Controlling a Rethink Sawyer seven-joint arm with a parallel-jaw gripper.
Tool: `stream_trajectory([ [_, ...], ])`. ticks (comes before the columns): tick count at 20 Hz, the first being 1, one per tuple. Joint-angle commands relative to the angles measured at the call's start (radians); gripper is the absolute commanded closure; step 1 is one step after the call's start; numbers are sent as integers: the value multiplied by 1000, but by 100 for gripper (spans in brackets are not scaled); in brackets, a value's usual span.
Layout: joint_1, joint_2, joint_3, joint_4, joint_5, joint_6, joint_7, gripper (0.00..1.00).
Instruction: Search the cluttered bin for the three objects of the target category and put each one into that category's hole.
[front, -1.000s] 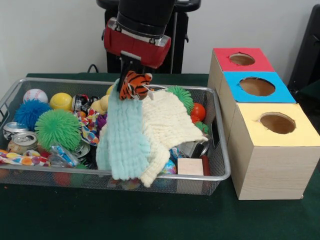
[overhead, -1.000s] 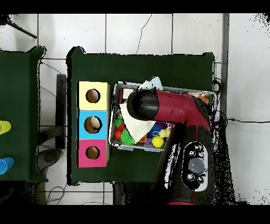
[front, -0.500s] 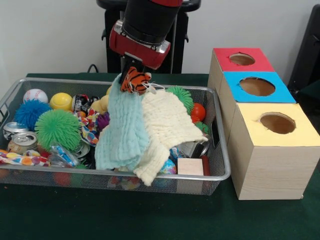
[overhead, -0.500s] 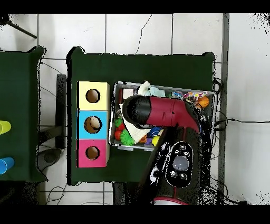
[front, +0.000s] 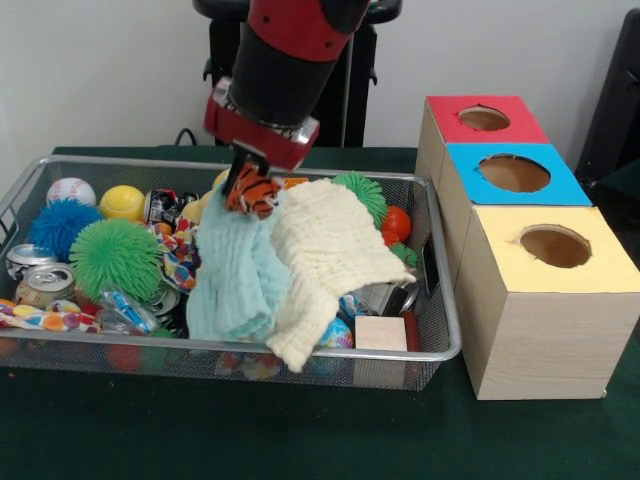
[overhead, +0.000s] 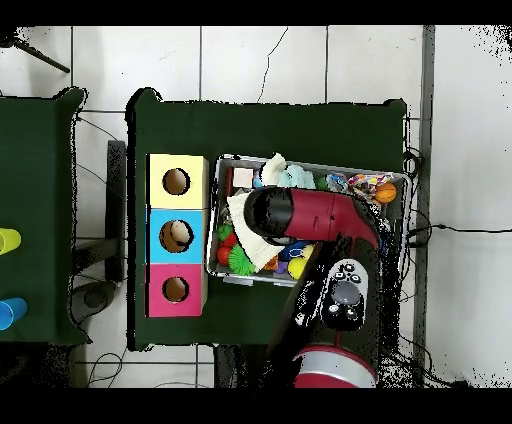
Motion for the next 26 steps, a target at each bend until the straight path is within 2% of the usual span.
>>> stream_trajectory([
  [1, -156, 139, 214, 51, 13, -400, 102, 100],
  [5, -171, 161, 239, 36, -27, -523, 102, 100],
  [10, -203, 198, 296, 7, -57, -624, 64, 100],
  [17, -248, 222, 351, -46, -72, -586, 8, 100],
  [20, -264, 209, 365, -26, -94, -581, 3, 100],
  [24, -250, 199, 343, -32, -97, -530, 5, 100],
  [25, -257, 197, 351, -32, -93, -501, 7, 0],
  [26, -255, 196, 349, -36, -88, -486, 6, 0],
])
